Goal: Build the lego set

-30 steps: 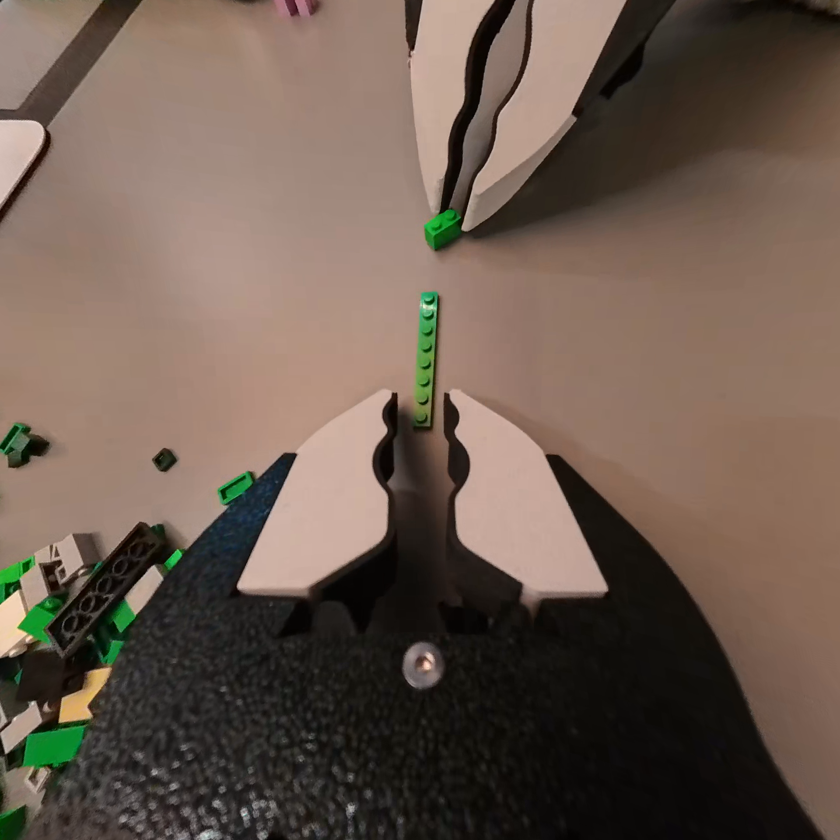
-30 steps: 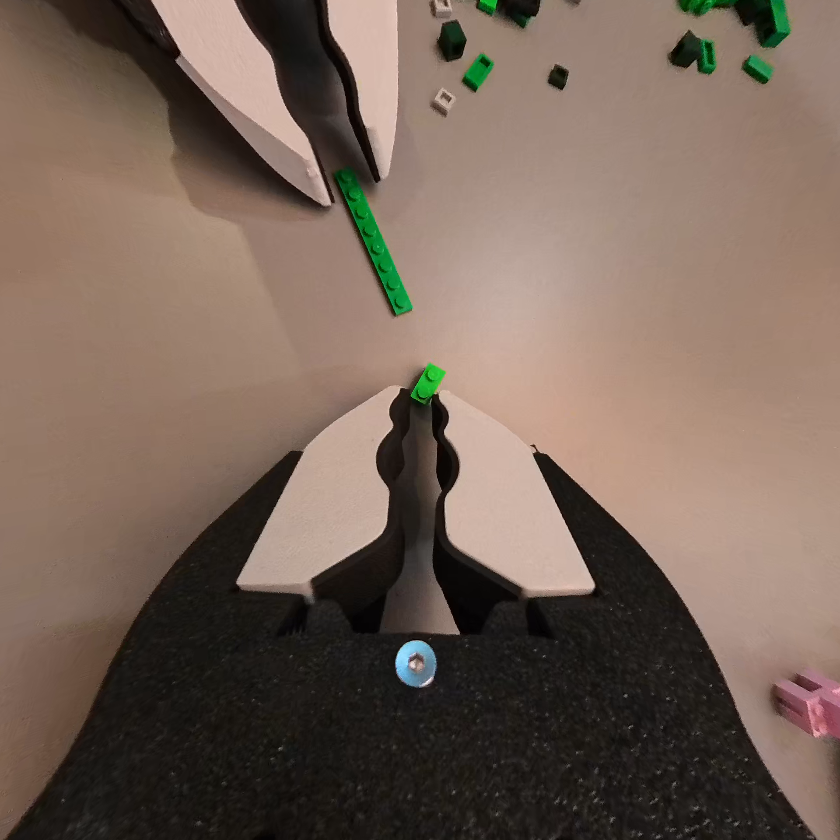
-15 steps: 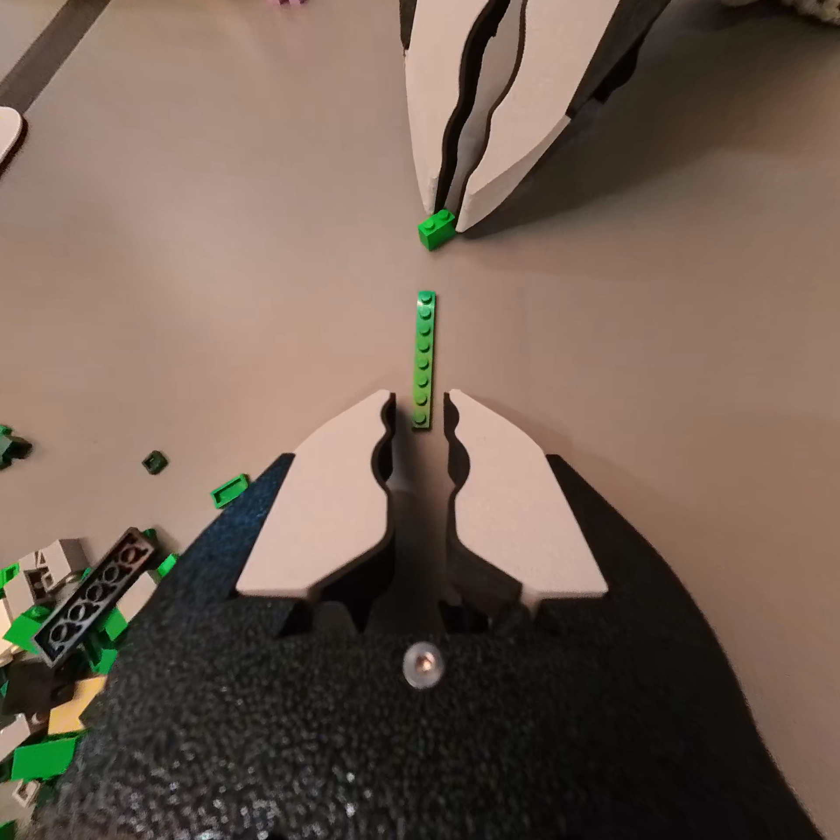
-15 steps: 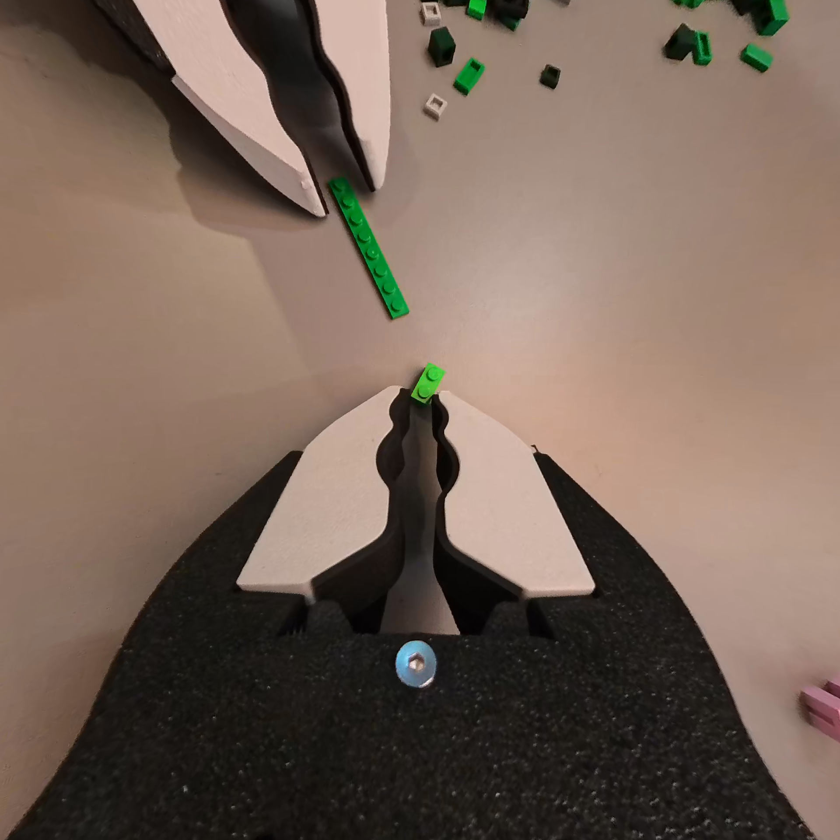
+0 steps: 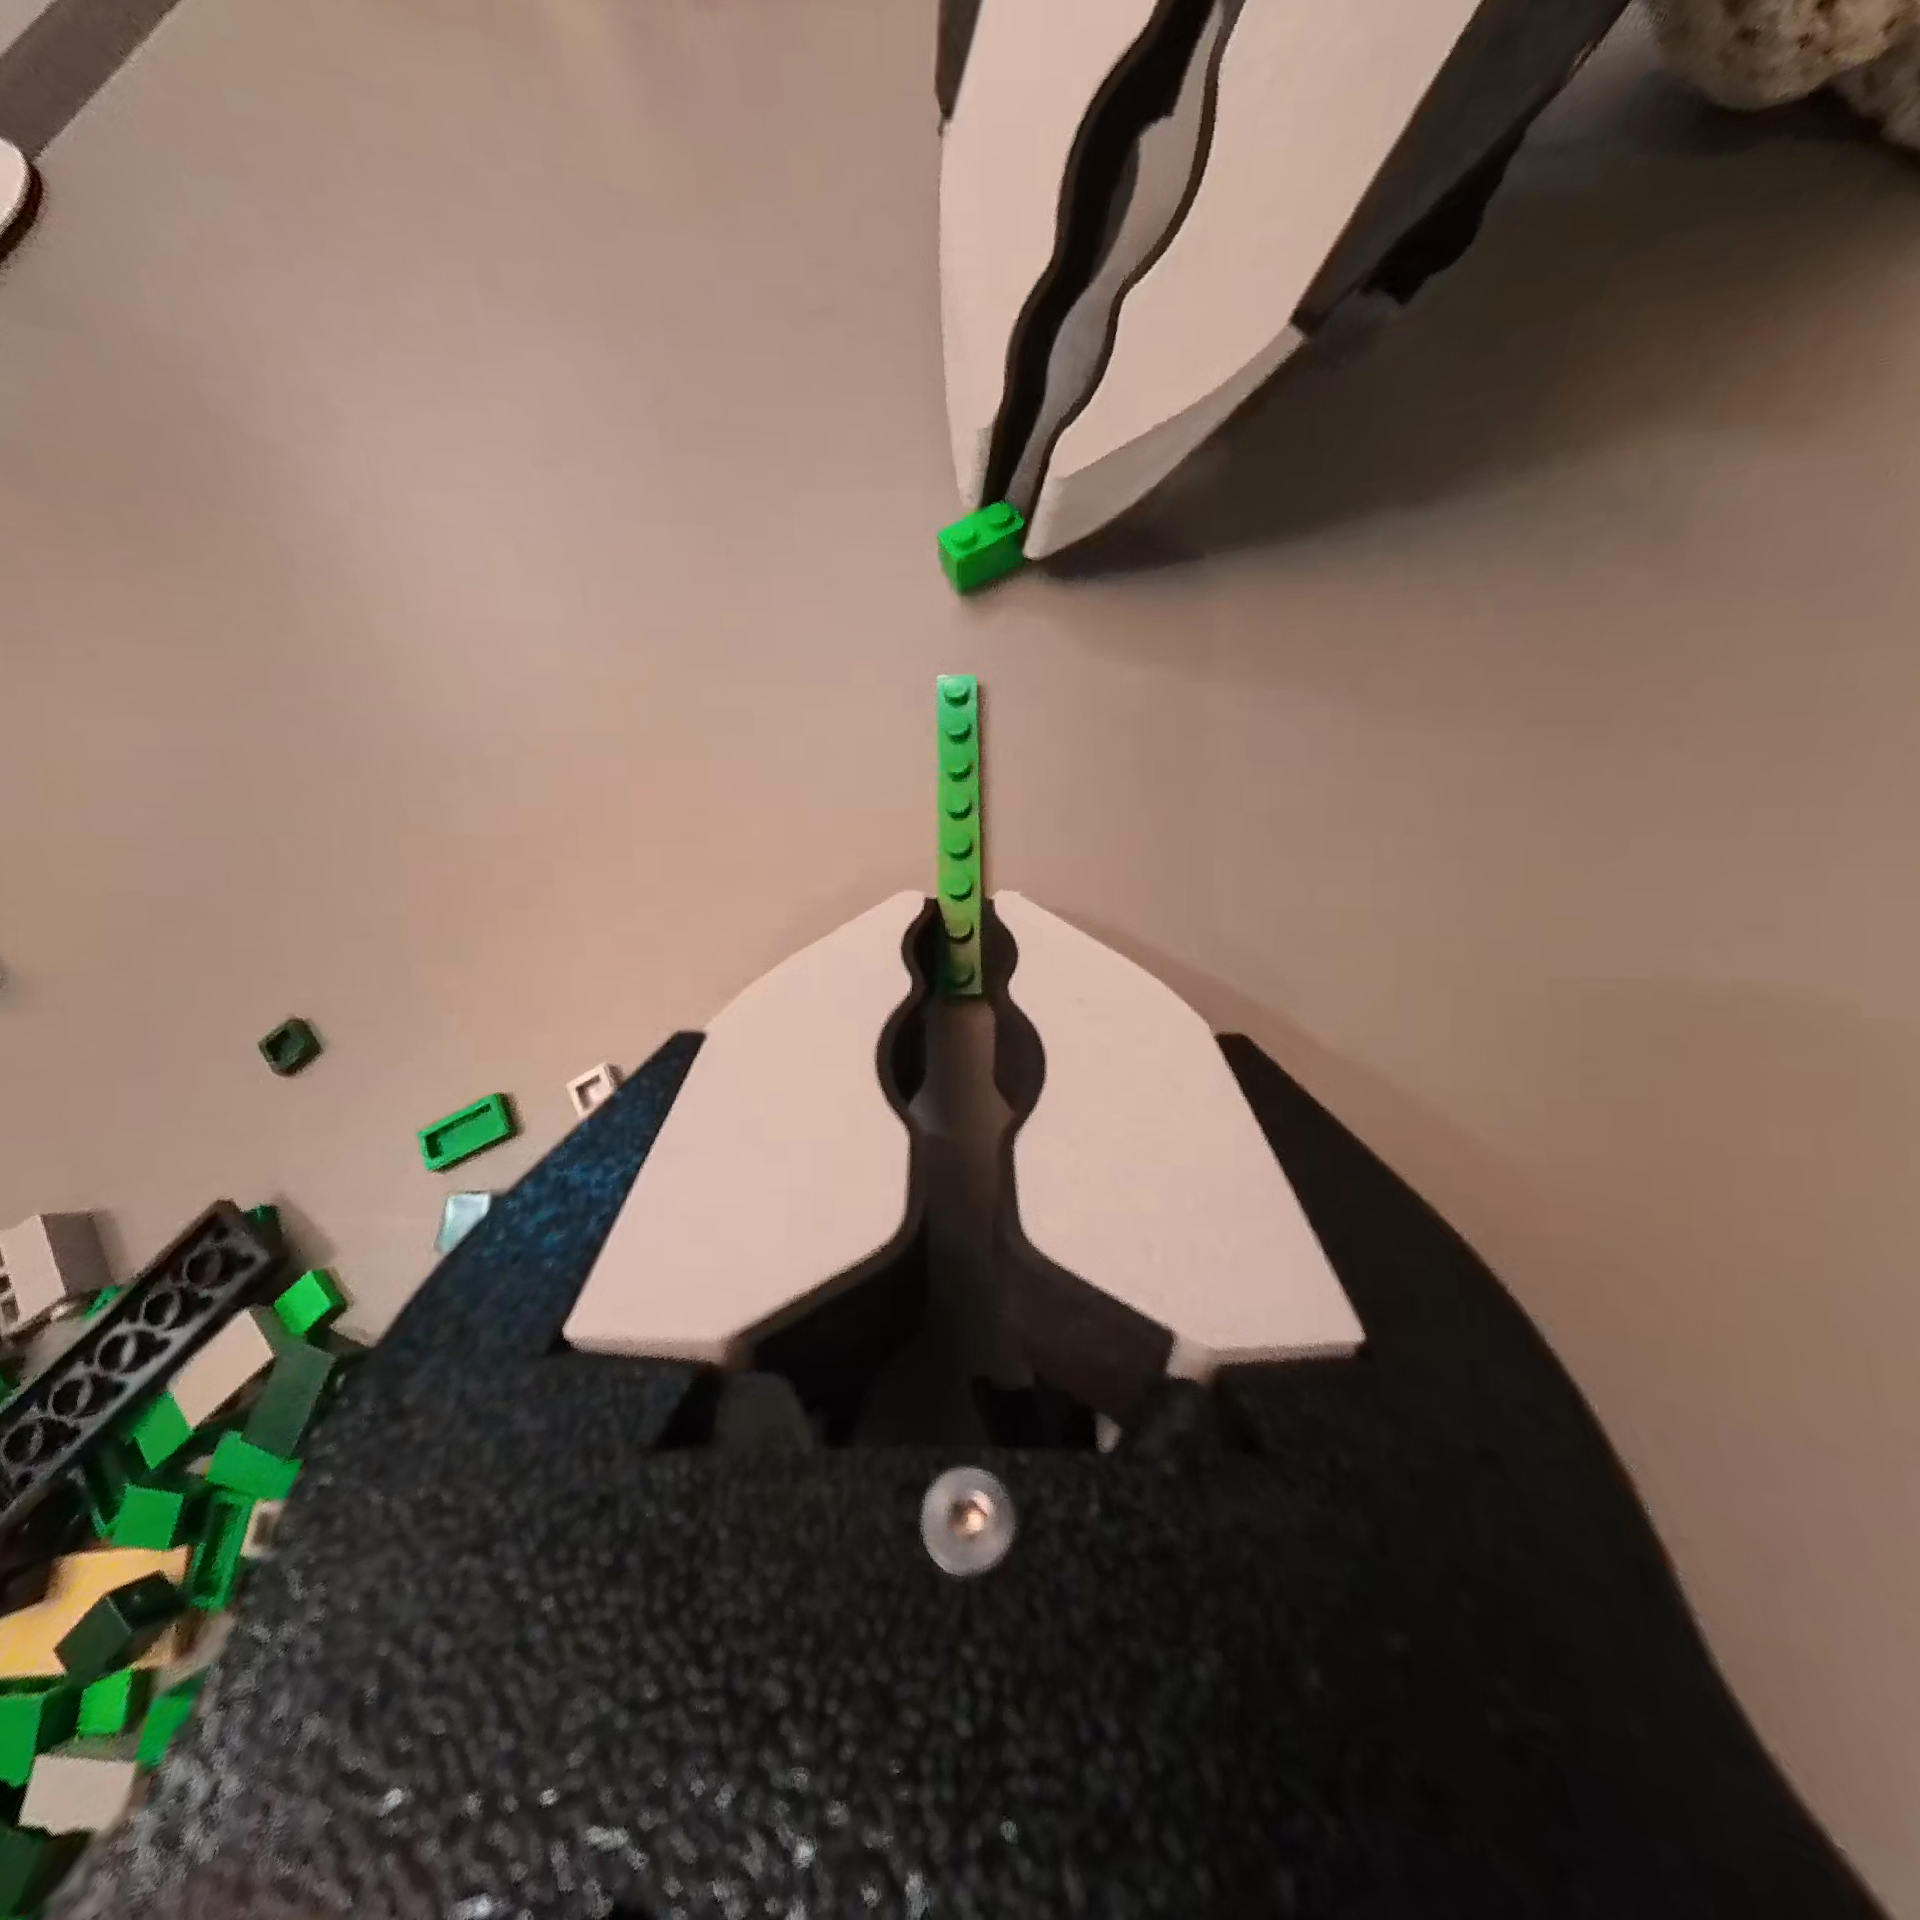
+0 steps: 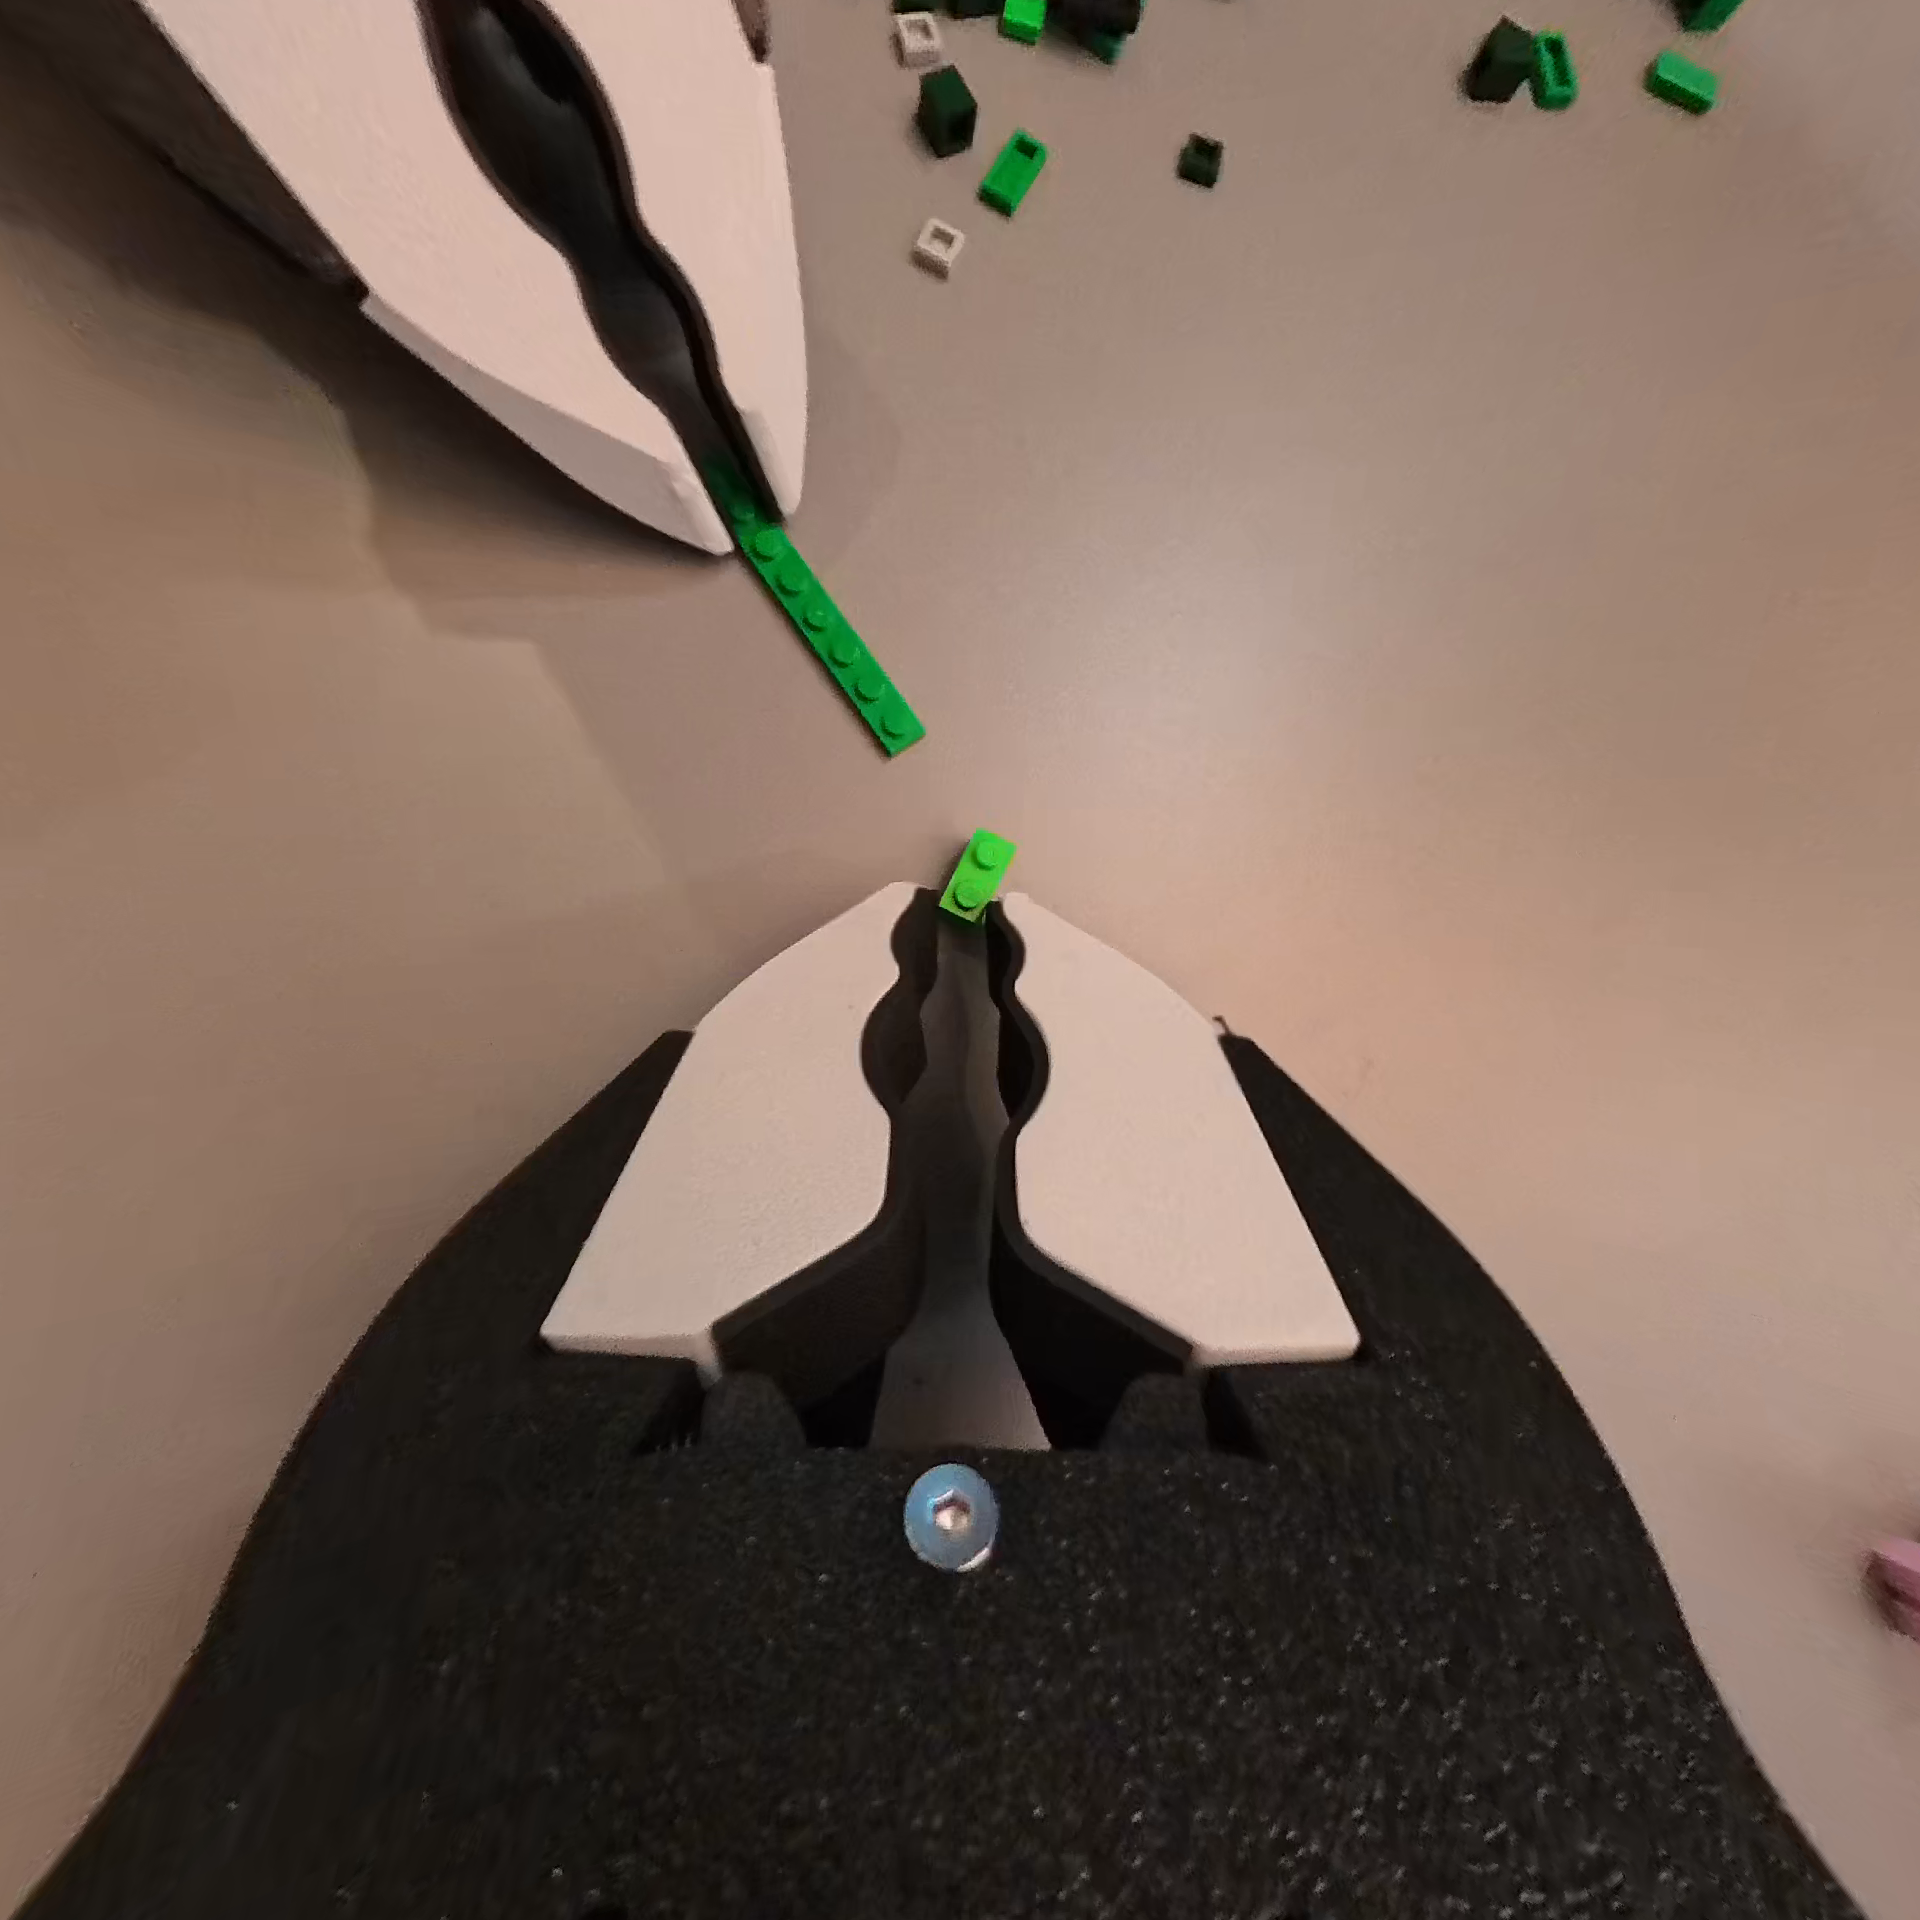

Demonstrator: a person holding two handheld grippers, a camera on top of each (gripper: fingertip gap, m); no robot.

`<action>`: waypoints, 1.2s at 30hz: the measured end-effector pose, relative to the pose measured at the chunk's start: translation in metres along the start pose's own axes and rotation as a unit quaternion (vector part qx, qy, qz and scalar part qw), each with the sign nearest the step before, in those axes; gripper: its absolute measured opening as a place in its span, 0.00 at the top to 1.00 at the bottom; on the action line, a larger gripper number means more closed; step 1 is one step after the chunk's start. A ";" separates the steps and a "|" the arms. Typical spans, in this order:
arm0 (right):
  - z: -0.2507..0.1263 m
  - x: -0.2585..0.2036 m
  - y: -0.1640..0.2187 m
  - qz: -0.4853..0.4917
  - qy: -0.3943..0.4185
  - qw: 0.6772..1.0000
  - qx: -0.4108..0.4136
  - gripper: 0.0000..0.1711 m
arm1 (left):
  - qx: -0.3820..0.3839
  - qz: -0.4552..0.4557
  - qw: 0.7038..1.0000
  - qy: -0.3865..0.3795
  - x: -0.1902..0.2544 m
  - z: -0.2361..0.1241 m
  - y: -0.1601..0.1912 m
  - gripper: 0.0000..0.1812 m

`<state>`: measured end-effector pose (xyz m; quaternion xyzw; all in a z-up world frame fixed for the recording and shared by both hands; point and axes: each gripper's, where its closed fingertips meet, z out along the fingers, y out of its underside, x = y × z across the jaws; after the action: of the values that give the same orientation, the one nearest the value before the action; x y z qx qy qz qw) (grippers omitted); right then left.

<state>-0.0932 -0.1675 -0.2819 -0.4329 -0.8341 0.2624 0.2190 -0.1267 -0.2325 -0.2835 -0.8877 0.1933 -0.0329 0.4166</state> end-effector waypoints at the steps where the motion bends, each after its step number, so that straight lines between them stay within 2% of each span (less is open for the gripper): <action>1: 0.000 0.002 0.000 0.003 0.008 1.000 -0.001 0.95 | -0.001 -0.004 1.000 -0.003 0.000 0.000 0.000 0.96; 6: -0.001 -0.008 -0.014 0.045 -0.012 0.999 0.021 0.95 | -0.016 -0.028 0.999 -0.034 -0.001 0.001 0.000 0.97; 11: 0.004 -0.010 -0.022 0.073 -0.002 0.997 0.024 0.95 | -0.028 -0.014 0.997 -0.068 -0.002 0.002 -0.001 0.97; 16: 0.014 -0.006 -0.023 0.094 0.030 0.995 0.003 0.95 | -0.025 -0.029 0.997 -0.060 -0.003 0.003 -0.002 0.97; 25: 0.015 -0.009 -0.023 0.122 0.032 0.992 -0.017 0.95 | -0.022 -0.035 0.998 -0.054 -0.004 0.005 -0.003 0.97; 32: 0.013 -0.011 -0.025 0.120 0.023 0.992 -0.010 0.94 | -0.020 -0.037 0.998 -0.051 -0.005 0.006 -0.005 0.97; 36: 0.001 -0.008 -0.025 0.074 0.001 0.997 0.021 0.89 | -0.014 -0.027 0.999 -0.045 -0.005 0.007 -0.006 0.96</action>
<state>-0.1048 -0.1866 -0.2680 -0.4890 -0.7939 0.2948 0.2090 -0.1274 -0.2222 -0.2831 -0.8987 0.1513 -0.0016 0.4116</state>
